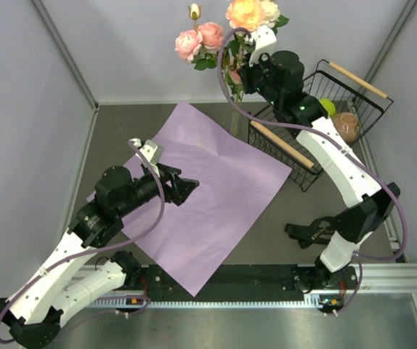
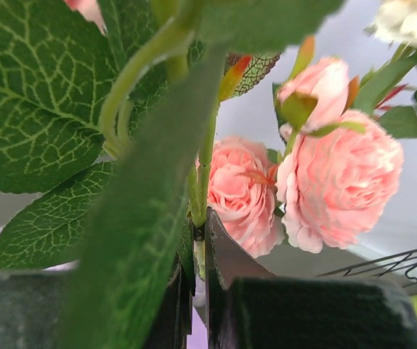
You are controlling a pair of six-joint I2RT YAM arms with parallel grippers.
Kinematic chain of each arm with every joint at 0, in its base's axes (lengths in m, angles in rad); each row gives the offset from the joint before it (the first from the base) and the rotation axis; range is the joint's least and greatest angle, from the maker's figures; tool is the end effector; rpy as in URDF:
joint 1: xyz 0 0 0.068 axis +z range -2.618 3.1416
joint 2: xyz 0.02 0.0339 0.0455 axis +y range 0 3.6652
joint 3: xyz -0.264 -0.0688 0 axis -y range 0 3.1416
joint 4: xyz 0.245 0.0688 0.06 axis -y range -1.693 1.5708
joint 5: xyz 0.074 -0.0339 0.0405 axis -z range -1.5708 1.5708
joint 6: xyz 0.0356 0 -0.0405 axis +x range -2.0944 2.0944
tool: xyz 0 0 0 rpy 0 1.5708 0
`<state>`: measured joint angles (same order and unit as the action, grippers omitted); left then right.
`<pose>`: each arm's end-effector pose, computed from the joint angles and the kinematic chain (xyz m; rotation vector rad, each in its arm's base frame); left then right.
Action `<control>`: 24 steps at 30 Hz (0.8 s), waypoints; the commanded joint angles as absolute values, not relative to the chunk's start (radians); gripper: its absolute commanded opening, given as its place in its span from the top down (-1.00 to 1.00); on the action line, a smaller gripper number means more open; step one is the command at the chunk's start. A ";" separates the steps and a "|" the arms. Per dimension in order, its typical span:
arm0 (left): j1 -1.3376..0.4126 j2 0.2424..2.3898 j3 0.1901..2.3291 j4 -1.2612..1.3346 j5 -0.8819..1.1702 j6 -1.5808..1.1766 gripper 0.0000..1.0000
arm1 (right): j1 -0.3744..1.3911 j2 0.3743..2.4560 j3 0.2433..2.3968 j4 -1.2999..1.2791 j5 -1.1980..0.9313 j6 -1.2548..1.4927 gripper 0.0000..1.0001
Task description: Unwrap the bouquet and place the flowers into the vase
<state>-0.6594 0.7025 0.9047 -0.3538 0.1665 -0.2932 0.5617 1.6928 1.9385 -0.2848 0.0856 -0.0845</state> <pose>0.1184 -0.0992 0.3756 0.4523 1.7376 -0.8380 0.3271 0.2023 0.4890 -0.4501 1.5541 0.3001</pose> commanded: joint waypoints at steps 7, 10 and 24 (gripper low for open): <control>-0.657 0.692 0.887 -0.333 0.166 -0.295 -0.59 | 0.557 1.681 1.815 -0.196 0.091 -0.026 1.00; -0.657 0.696 0.887 -0.328 0.166 -0.295 -0.59 | 0.558 1.681 1.779 -0.184 0.094 -0.022 1.00; -0.657 0.709 0.890 -0.324 0.169 -0.285 -0.59 | 0.558 1.713 1.665 -0.101 0.120 -0.014 1.00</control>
<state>-0.6594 0.7071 0.8879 -0.3599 0.1669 -0.2928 0.5617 1.6917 1.7142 -0.0681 0.1104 -0.0334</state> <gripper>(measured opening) 0.793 0.025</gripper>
